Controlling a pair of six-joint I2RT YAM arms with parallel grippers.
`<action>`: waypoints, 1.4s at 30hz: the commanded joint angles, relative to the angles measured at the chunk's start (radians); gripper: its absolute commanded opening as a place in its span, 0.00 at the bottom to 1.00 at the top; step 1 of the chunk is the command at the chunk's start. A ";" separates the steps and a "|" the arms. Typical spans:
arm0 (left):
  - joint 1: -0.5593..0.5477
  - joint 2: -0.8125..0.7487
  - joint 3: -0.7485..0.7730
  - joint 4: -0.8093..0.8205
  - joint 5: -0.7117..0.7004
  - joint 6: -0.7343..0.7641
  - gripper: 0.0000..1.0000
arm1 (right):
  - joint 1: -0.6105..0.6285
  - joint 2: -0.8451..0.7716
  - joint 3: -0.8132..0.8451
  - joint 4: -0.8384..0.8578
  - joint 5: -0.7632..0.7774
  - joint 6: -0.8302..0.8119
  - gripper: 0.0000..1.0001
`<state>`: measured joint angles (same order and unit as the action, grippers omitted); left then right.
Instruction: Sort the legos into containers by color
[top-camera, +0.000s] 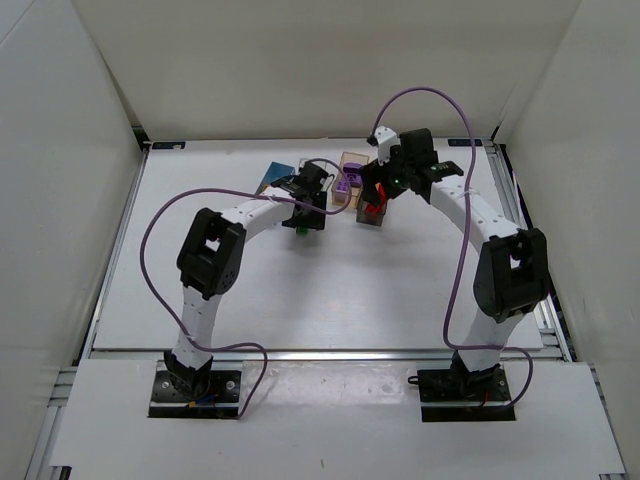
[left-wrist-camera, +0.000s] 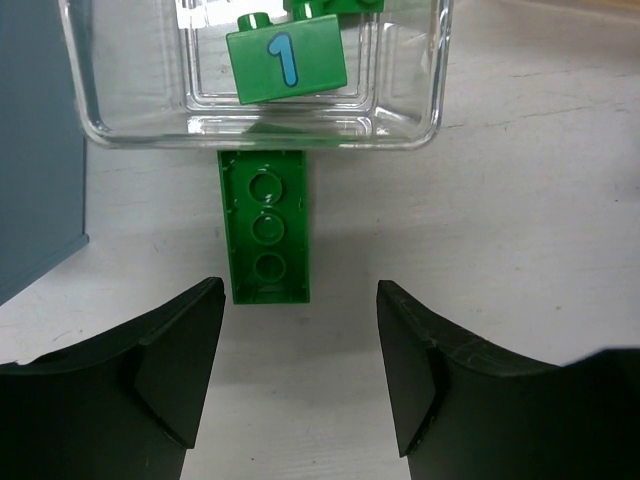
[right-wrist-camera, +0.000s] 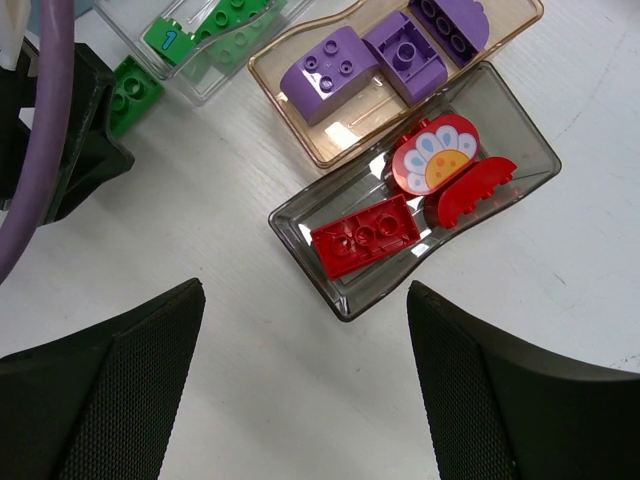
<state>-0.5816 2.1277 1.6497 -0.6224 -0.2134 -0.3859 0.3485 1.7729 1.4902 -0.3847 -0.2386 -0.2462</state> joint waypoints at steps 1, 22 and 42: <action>0.003 0.009 0.042 0.004 -0.001 -0.015 0.73 | -0.011 -0.053 -0.004 0.024 -0.013 -0.004 0.85; 0.065 0.054 0.029 0.039 0.124 0.088 0.10 | -0.016 -0.043 0.004 0.021 -0.036 -0.010 0.85; -0.026 -0.456 -0.326 0.118 0.339 0.249 0.10 | -0.016 -0.007 0.076 0.003 -0.054 -0.015 0.84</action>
<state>-0.5972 1.7611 1.3388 -0.5411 0.0647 -0.1738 0.3355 1.7607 1.5043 -0.3962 -0.2726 -0.2474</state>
